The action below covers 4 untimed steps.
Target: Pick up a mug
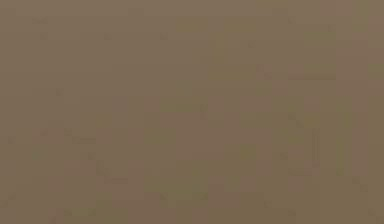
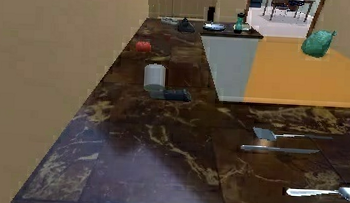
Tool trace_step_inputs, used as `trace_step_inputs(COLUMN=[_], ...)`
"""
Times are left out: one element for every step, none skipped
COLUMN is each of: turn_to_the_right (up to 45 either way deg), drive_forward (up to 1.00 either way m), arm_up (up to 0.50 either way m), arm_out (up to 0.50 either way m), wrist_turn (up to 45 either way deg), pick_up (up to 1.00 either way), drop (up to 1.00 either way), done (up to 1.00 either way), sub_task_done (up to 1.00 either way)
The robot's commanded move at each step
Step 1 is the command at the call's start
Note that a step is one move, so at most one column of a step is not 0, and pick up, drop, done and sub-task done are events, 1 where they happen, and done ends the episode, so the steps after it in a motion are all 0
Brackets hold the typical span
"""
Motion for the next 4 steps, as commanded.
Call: trace_step_inputs(turn_to_the_right=[0.0,0.0,0.0,0.0], drive_forward=[0.0,0.0,0.0,0.0], arm_up=[0.5,0.38,0.0,0.0], arm_out=[0.0,0.0,0.5,0.0], wrist_turn=[0.0,0.0,0.0,45.0], pick_up=[0.0,0.0,0.0,0.0], drop=[0.0,0.0,0.0,0.0], done=[0.0,0.0,0.0,0.0], sub_task_done=[0.0,0.0,0.0,0.0])
